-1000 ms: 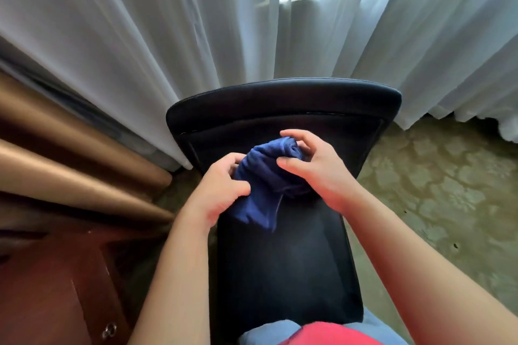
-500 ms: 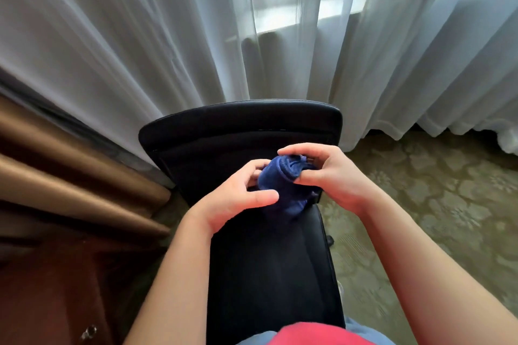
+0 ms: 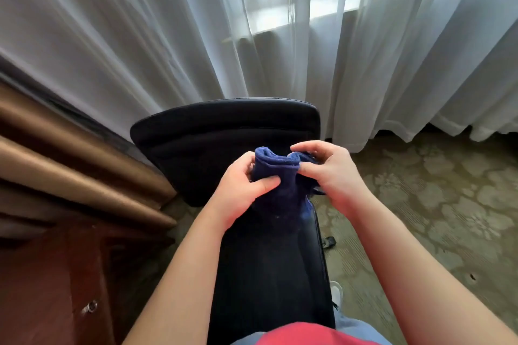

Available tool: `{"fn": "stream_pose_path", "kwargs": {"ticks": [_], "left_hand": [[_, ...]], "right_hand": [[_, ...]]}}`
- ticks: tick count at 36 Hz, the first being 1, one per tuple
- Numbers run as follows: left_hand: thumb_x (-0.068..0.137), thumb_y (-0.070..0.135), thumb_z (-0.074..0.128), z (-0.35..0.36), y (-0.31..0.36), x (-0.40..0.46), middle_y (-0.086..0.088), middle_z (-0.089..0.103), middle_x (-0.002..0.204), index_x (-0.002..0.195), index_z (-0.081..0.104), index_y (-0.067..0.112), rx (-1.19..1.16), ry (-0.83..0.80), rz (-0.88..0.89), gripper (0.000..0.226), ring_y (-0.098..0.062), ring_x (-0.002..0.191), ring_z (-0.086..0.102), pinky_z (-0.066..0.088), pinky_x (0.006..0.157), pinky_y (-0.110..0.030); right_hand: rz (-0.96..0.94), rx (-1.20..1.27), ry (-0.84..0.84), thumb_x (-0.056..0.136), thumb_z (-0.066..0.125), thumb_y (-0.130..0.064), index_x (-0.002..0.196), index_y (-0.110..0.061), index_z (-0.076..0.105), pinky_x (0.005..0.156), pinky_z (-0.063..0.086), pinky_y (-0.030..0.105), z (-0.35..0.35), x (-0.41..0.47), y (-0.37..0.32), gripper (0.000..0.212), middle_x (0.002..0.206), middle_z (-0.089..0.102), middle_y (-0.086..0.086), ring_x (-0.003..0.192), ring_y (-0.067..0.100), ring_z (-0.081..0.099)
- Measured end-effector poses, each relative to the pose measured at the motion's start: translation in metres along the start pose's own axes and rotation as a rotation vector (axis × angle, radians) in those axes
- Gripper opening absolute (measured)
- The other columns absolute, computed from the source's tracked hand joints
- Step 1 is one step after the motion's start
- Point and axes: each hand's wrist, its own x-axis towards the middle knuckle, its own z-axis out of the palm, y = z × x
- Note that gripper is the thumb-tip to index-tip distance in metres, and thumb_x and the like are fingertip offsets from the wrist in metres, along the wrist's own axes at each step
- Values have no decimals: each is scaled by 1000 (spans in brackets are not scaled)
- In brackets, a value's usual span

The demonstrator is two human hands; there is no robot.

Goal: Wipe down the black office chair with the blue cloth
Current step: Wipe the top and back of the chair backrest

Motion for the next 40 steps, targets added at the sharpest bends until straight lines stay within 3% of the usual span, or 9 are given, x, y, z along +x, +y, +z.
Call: {"fn": "stream_pose_path", "kwargs": {"ticks": [7,10,13,16,24,28,32,37,40], "left_hand": [[88,6,73,20,-3,1,1,75,94,98,67,17,106,252,47,16,-14,92,72,59,83,-37],[88,6,74,27,2,4,2,75,95,100,67,18,170,218,71,18,-13,94,71,59,85,-40],[84,11,79,30,7,8,5,75,95,100,69,21,231,177,90,21,-10,93,72,59,83,-40],[77,15,85,34,6,15,3,75,86,91,70,21,297,171,84,21,-17,84,73,59,76,-47],[77,22,84,30,-1,33,4,73,85,92,71,23,391,136,67,20,-16,81,71,59,72,-48],[80,2,62,13,2,43,13,74,95,103,73,28,487,57,69,37,-3,92,69,57,82,-25],[85,7,61,-5,0,68,17,70,105,107,72,27,619,258,158,32,0,103,63,45,88,-10],[84,26,70,-17,-6,112,6,63,121,122,65,22,838,399,406,39,-18,115,54,43,102,-37],[80,36,73,-17,-11,137,-1,55,124,130,60,25,1001,441,445,53,-23,117,49,39,106,-50]], "right_hand": [[-20,-259,24,77,74,-3,83,-23,73,62,48,18,-17,-2,7,21,75,70,-9,66,0,60],[-116,-478,-35,76,71,-10,89,-29,68,73,46,23,-23,-1,9,24,89,67,-12,83,2,61],[-229,-406,-159,79,78,-23,117,-29,64,94,46,23,-25,-2,4,41,116,63,-16,112,5,59],[-243,-329,-236,79,81,-33,125,-26,63,99,47,21,-14,-2,4,51,119,65,-15,115,3,60],[-264,-185,61,83,73,-4,99,-15,70,84,51,21,15,10,27,20,93,71,-9,93,9,67],[-248,-160,168,85,70,-1,101,-18,65,82,46,15,25,18,40,24,89,66,-15,89,2,64],[-203,-155,229,88,68,-4,100,-25,58,80,50,23,32,32,56,26,82,64,-13,84,6,64],[-213,-213,386,88,68,-5,93,-26,59,78,46,15,36,53,70,24,78,61,-24,82,-1,61],[-239,-262,465,88,67,-3,95,-18,65,83,46,16,37,67,79,17,87,65,-17,89,3,63]]}}
